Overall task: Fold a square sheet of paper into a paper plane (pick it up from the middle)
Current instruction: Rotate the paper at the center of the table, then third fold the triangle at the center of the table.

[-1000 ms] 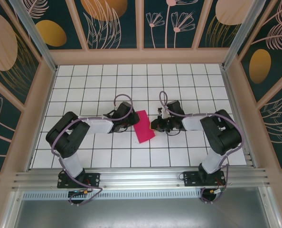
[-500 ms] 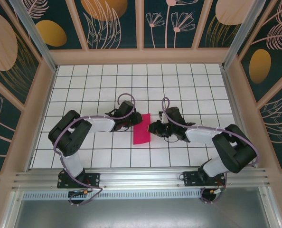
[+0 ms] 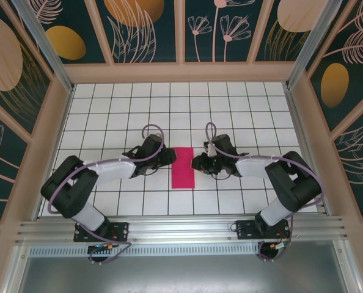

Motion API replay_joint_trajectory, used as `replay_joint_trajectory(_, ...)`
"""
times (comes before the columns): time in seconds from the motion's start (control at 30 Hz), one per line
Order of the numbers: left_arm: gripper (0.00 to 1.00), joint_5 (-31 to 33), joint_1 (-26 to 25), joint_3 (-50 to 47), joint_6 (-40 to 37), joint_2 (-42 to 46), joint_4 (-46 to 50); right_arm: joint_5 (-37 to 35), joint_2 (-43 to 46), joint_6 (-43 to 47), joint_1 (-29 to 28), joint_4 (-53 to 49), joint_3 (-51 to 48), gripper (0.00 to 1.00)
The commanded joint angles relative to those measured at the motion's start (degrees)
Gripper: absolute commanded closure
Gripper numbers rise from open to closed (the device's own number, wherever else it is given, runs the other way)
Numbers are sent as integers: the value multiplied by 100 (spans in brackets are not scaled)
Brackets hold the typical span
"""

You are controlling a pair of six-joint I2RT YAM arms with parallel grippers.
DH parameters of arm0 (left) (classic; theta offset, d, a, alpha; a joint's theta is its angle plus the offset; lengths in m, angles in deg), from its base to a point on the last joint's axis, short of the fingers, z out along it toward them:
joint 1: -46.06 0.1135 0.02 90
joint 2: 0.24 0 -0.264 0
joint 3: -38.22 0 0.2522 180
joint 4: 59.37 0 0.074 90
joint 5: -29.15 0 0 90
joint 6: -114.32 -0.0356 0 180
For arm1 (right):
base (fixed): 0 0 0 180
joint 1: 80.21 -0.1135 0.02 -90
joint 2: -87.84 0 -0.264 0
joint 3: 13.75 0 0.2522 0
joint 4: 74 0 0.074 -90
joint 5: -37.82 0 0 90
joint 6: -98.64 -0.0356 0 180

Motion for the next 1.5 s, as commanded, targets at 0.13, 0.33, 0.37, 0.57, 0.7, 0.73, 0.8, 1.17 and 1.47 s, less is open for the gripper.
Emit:
replay_joint_trajectory(0.13,41,218,-547,-277,-973,942,146,-312,134,125,19,-325,107,66)
replay_joint_trajectory(0.33,59,286,-644,-143,-521,525,-65,-384,229,-40,-16,-220,-17,65)
replay_joint_trajectory(0.37,59,281,-642,-73,-498,394,-132,-373,248,-61,-26,-195,-30,65)
replay_joint_trajectory(0.57,70,563,-596,392,-157,-369,-150,-415,312,-127,-43,-149,-151,64)
replay_joint_trajectory(0.7,71,290,-456,410,36,-666,-375,-337,298,-158,-58,-63,-204,64)
replay_joint_trajectory(0.73,71,262,-427,398,47,-691,-417,-341,295,-151,-53,-63,-207,64)
replay_joint_trajectory(0.8,71,206,-369,368,72,-748,-473,-322,274,-166,-60,-13,-219,64)
replay_joint_trajectory(1.17,74,-548,-161,104,325,-830,-1282,-288,204,-202,-65,77,-207,64)
replay_joint_trajectory(1.47,77,-409,-134,59,327,-903,-1155,-242,103,-231,-69,137,-129,64)
